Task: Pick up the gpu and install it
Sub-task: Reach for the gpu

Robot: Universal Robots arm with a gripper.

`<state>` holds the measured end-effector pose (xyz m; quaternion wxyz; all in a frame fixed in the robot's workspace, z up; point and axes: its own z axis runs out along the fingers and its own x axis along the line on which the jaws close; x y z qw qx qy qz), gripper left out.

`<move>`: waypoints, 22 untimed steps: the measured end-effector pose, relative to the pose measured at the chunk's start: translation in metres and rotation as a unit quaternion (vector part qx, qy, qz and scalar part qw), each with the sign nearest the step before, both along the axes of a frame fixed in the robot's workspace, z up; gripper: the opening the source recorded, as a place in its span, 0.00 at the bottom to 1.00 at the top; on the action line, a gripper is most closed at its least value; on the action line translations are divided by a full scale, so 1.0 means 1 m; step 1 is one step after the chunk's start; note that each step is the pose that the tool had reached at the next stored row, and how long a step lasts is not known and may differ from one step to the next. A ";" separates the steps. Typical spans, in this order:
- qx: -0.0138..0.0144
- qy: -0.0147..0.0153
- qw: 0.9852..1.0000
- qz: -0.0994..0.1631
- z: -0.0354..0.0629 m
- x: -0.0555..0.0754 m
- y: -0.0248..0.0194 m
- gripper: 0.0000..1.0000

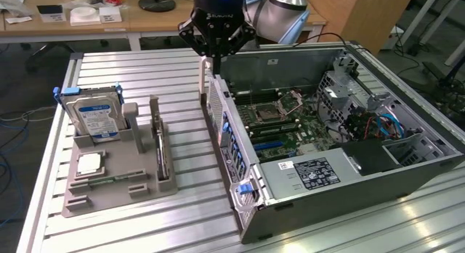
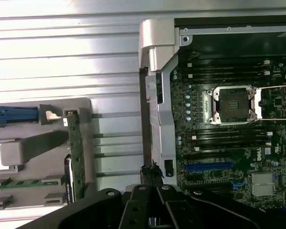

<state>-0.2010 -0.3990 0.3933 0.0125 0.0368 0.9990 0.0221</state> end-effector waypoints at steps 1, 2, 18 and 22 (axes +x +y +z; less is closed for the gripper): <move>0.000 0.000 1.000 0.000 0.0000 -0.002 0.0000 0.11; 0.000 0.000 1.000 0.000 0.0000 -0.005 0.0000 0.11; 0.000 0.000 1.000 0.001 0.0000 -0.052 -0.0004 0.11; 0.000 0.000 1.000 0.002 0.0000 -0.063 -0.0004 0.11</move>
